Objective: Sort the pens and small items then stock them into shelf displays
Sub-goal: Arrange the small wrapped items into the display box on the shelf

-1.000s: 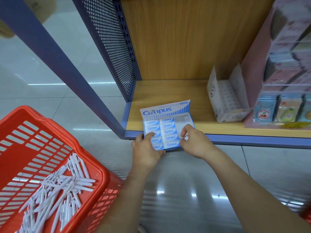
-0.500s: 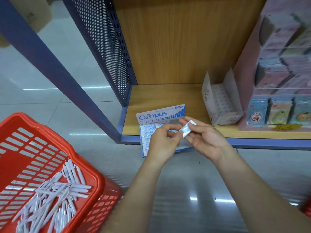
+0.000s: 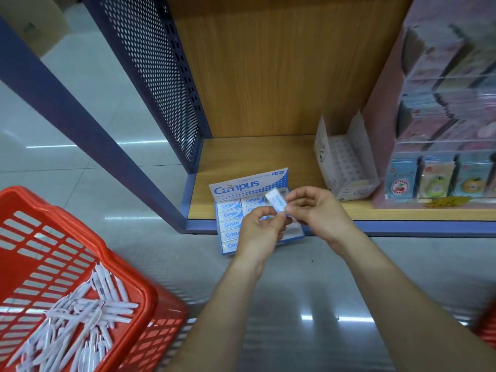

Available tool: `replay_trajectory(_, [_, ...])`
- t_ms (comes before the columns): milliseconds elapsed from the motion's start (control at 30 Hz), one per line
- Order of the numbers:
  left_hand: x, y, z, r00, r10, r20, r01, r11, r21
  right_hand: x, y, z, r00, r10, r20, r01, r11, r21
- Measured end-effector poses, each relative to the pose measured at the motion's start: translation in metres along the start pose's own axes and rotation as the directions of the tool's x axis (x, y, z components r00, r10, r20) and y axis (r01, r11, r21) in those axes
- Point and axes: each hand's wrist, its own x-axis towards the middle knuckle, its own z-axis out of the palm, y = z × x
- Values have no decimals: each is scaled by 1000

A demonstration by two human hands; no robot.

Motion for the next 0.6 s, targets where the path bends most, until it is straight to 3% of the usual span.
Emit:
replay_trajectory(67, [2,2,-4,1000,9,-12,-8,1000,10,2,-1,-1,995,-92,-41,87,989,-121])
replay_trajectory(200, [3,14,-12,998,-60,37,68,956,-286,1,2,0,964,-263,-35,230,895,-382])
replay_trajectory(300, [5,13,-10,1000,1,-5,-3,967,-257,1,3,2,947,-321,-8,284,850,-445])
replay_trajectory(367, [7,9,-10,998,57,1,-56,974,-218,5,4,-1,952,-304,-25,276,893,-355])
replay_trajectory(467, [10,6,-14,991,134,15,-132,986,-105,9,4,-9,996,-86,-39,85,996,-38])
replay_trajectory(600, [15,8,-16,989,147,6,-146,987,-60,9,5,-16,996,72,53,-80,982,169])
